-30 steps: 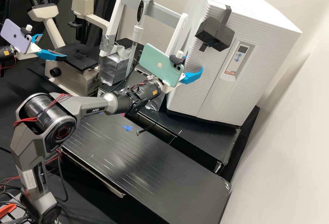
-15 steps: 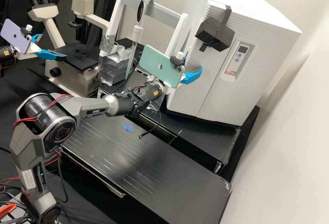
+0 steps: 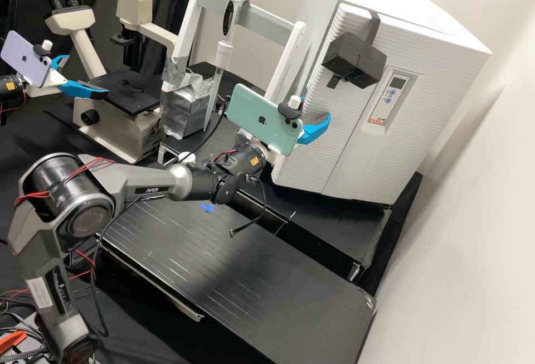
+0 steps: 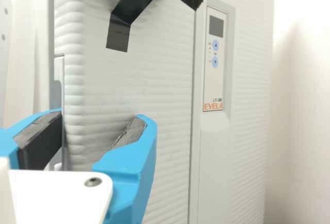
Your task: Open the door
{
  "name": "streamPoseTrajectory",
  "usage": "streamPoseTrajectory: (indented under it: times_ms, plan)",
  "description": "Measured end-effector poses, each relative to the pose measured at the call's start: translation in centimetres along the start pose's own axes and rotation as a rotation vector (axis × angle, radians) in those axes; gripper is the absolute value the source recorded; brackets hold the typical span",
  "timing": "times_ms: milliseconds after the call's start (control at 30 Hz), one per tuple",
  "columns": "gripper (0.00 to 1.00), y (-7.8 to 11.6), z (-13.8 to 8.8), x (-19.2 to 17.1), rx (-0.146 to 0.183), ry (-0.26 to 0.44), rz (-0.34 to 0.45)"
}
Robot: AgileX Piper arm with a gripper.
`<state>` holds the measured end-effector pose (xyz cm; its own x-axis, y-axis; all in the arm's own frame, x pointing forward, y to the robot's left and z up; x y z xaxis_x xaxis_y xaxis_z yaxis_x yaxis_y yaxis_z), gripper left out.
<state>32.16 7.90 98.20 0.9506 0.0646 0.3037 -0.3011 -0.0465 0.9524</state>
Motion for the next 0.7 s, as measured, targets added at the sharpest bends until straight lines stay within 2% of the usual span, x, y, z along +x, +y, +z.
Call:
streamPoseTrajectory:
  times_ms: [300,467,500,700]
  plan:
    - [0.00,1.8,2.4,-3.0,0.052,0.022,0.049]
    - [0.00,2.6,3.8,-4.5,0.059,0.032,0.092]
    - [1.00,2.7,4.1,-4.7,0.060,0.033,0.100]
    - [1.00,3.4,6.0,-6.3,0.068,-0.002,0.154]
